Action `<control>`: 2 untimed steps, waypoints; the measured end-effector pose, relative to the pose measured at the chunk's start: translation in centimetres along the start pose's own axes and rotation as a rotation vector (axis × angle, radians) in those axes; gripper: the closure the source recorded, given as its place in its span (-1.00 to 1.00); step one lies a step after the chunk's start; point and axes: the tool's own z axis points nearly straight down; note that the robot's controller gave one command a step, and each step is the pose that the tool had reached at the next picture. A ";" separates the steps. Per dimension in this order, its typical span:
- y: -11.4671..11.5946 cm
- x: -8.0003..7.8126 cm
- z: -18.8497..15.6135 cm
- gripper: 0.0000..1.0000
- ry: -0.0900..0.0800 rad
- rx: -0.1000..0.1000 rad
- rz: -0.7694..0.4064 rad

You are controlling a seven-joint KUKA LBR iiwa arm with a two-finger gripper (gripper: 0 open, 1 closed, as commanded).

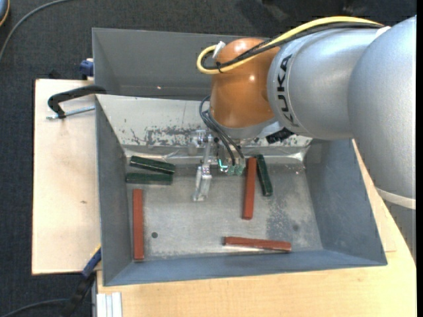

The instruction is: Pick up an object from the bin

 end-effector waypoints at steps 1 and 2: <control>9.2 -0.7 6.4 -1.00 -0.013 -0.003 -0.199; 8.9 -0.9 6.2 1.00 -0.015 -0.002 -0.194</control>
Offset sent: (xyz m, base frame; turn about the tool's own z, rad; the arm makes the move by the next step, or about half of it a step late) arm 0.0065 0.0874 -0.0639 -0.1948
